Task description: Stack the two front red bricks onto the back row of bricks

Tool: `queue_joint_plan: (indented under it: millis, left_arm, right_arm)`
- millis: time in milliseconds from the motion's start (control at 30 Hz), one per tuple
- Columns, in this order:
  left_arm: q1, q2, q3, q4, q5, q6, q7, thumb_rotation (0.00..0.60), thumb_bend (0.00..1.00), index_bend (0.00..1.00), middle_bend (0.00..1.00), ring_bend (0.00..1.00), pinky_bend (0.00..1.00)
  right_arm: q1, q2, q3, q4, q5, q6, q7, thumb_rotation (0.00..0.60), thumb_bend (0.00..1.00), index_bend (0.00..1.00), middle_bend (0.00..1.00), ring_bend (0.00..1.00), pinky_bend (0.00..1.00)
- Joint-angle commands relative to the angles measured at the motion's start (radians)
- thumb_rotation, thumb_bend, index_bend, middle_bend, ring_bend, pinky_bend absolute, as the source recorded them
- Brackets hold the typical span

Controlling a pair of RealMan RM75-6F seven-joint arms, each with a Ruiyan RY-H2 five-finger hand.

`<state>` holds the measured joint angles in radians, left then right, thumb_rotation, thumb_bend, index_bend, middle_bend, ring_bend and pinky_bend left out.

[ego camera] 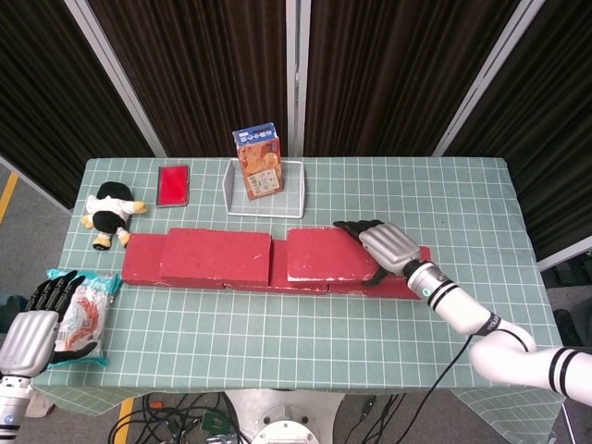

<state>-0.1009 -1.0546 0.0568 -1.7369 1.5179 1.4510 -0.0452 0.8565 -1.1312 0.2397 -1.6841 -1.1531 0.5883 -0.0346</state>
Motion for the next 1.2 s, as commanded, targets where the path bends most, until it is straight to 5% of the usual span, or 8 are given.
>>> queue_joint_plan:
  millis: [33,1200]
  left_arm:
    - [0.0,-0.003,-0.002,0.005,0.003,-0.004,-0.007,0.6,0.07,0.03,0.0,0.0,0.0]
    - [0.001,-0.016,-0.005,0.058,0.024,-0.042,-0.088,0.6,0.07,0.03,0.0,0.0,0.0]
  right_arm:
    - [0.022,-0.029,-0.006,0.025,0.043,-0.027,0.024,0.6,0.0,0.03,0.17,0.16,0.21]
    - [0.128,-0.112,-0.06,0.104,0.133,-0.061,0.029,0.6,0.0,0.02,0.14,0.13,0.18]
